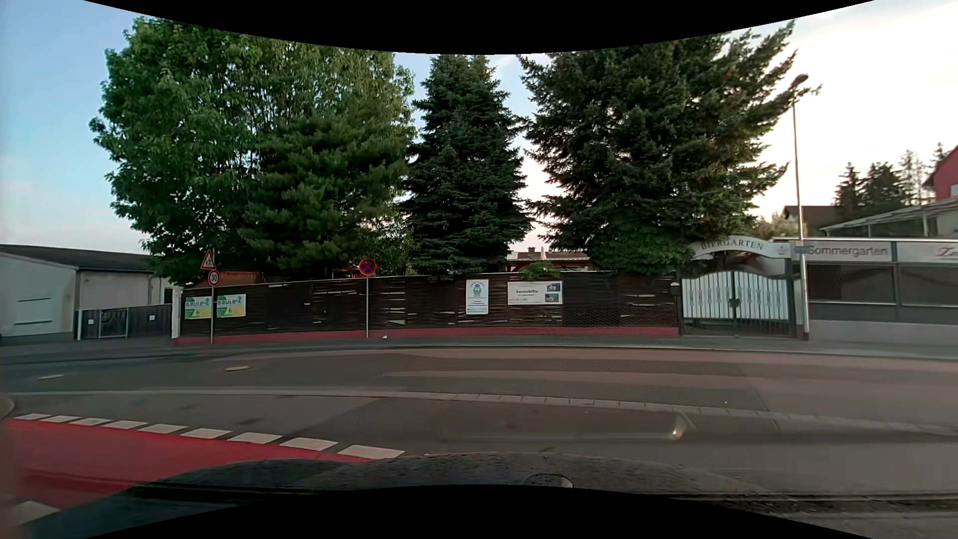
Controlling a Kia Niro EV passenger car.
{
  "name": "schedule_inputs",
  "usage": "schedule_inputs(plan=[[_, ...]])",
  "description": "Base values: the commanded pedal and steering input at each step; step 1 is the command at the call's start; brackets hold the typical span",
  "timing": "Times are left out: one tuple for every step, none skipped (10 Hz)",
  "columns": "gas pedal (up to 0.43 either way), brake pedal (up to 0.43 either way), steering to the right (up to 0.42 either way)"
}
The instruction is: Follow the waypoints while adhering to traffic rules and regulations
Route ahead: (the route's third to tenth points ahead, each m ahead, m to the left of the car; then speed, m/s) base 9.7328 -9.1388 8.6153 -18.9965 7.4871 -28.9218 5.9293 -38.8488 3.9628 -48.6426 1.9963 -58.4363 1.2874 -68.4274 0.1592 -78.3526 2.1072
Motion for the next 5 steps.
schedule_inputs(plan=[[0.000, 0.152, 0.221], [0.000, 0.146, 0.236], [0.000, 0.140, 0.247], [0.000, 0.122, 0.259], [0.000, 0.116, 0.272]])
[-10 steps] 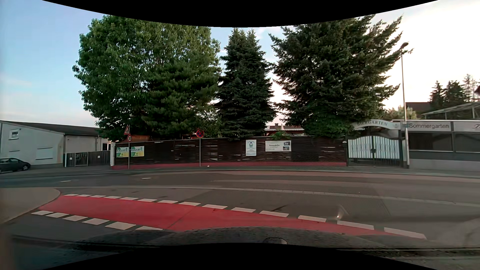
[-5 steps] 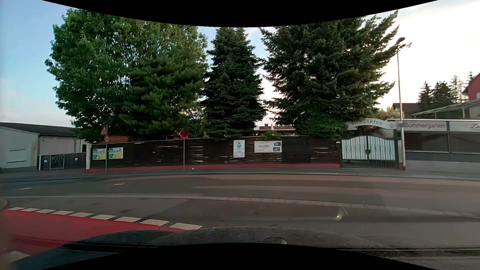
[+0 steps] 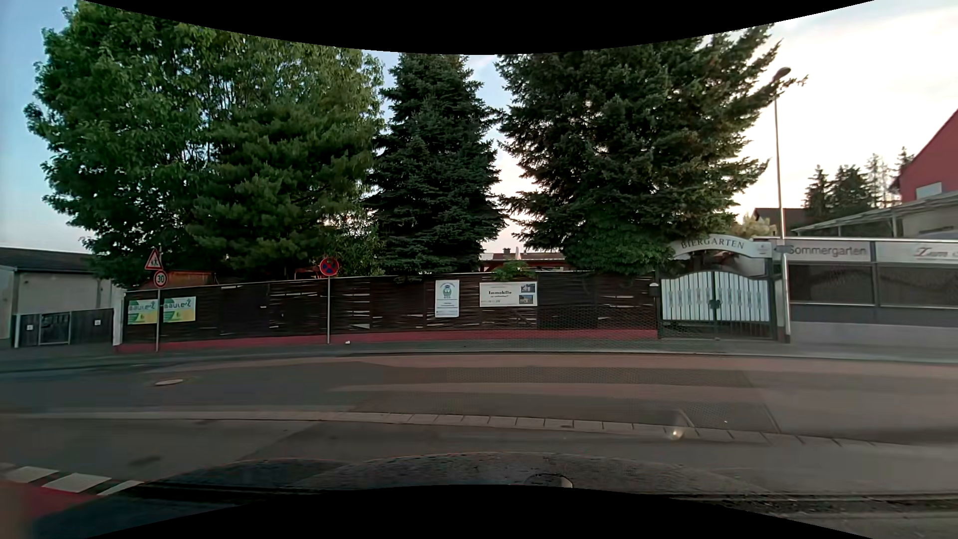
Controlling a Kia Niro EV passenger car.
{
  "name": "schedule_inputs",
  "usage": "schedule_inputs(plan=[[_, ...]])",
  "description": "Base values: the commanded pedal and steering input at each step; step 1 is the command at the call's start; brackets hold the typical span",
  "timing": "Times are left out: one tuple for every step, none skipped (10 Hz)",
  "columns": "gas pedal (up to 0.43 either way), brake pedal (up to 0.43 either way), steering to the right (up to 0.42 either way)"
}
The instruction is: Follow the waypoints while adhering to traffic rules and regulations
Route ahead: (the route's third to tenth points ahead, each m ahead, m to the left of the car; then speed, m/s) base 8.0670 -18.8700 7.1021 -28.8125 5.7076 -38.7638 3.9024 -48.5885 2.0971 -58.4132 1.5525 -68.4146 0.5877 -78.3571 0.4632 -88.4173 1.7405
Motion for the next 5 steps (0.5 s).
schedule_inputs(plan=[[0.000, 0.104, 0.283], [0.000, 0.098, 0.291], [0.000, 0.085, 0.297], [0.000, 0.067, 0.304], [0.000, 0.067, 0.315]])
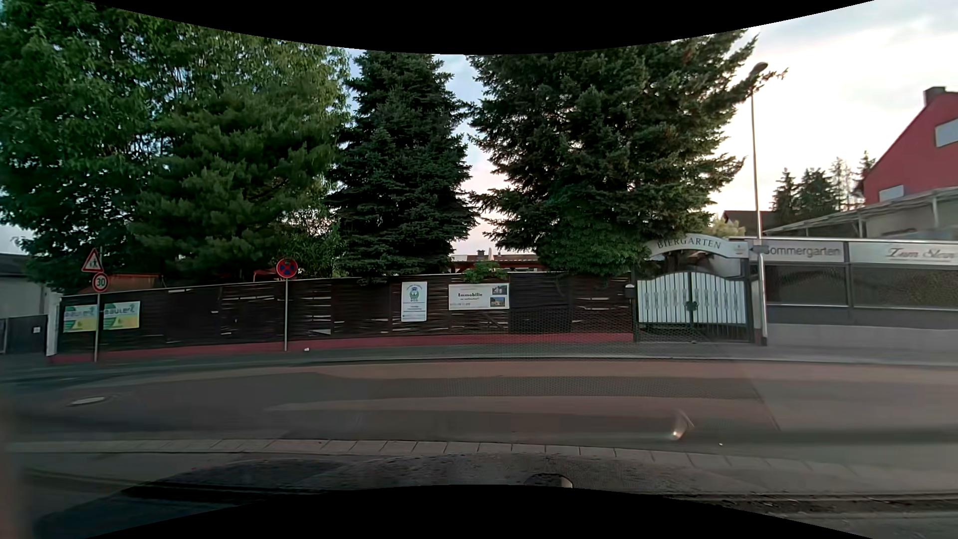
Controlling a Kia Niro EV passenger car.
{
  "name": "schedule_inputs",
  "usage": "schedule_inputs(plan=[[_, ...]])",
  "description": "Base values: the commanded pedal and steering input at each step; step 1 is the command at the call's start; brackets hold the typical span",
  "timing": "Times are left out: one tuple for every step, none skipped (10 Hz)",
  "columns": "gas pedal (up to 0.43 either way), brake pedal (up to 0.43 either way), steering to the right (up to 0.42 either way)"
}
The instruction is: Follow the waypoints while adhering to traffic rules and regulations
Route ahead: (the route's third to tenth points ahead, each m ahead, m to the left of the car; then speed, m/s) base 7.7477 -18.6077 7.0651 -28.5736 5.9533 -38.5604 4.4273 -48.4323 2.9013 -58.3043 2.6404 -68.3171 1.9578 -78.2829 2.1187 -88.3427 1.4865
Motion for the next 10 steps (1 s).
schedule_inputs(plan=[[0.000, 0.061, 0.331], [0.000, 0.049, 0.351], [0.000, 0.043, 0.365], [0.000, 0.043, 0.372], [0.000, 0.018, 0.376], [0.000, 0.000, 0.378], [0.000, 0.000, 0.378], [0.000, 0.000, 0.379], [0.000, 0.000, 0.379], [0.000, 0.000, 0.380]])
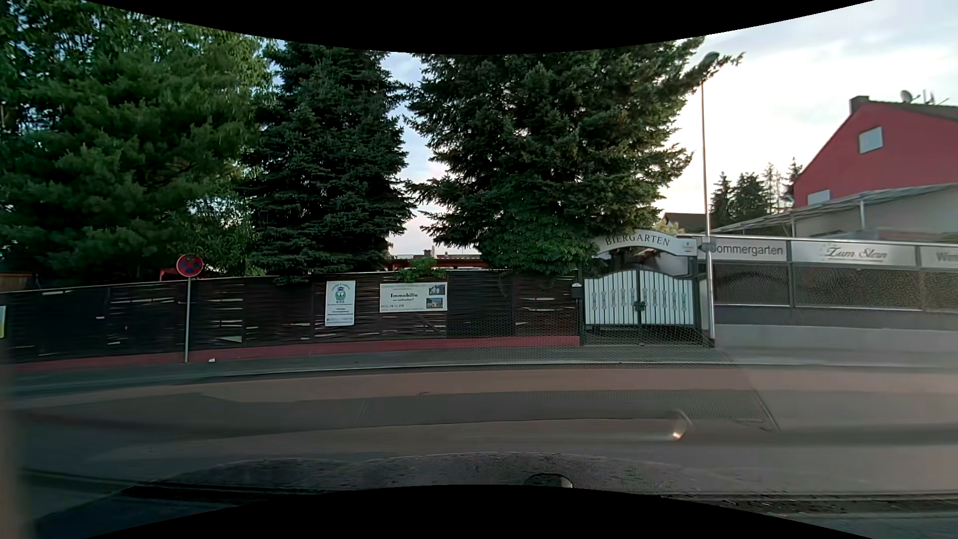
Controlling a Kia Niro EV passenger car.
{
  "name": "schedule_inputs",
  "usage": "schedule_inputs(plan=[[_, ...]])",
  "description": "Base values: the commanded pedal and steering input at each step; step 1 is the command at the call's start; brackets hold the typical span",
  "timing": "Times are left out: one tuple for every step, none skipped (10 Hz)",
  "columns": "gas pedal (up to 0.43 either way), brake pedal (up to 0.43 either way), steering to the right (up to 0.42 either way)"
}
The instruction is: Follow the waypoints while adhering to traffic rules and regulations
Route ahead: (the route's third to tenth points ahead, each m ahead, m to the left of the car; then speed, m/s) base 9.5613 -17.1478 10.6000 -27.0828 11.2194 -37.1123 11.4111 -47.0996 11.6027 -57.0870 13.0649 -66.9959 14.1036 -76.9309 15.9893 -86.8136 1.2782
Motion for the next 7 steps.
schedule_inputs(plan=[[0.000, 0.000, 0.384], [0.000, 0.000, 0.389], [0.000, 0.000, 0.389], [0.000, 0.000, 0.389], [0.000, 0.000, 0.391], [0.000, 0.000, 0.393], [0.000, 0.000, 0.396]])
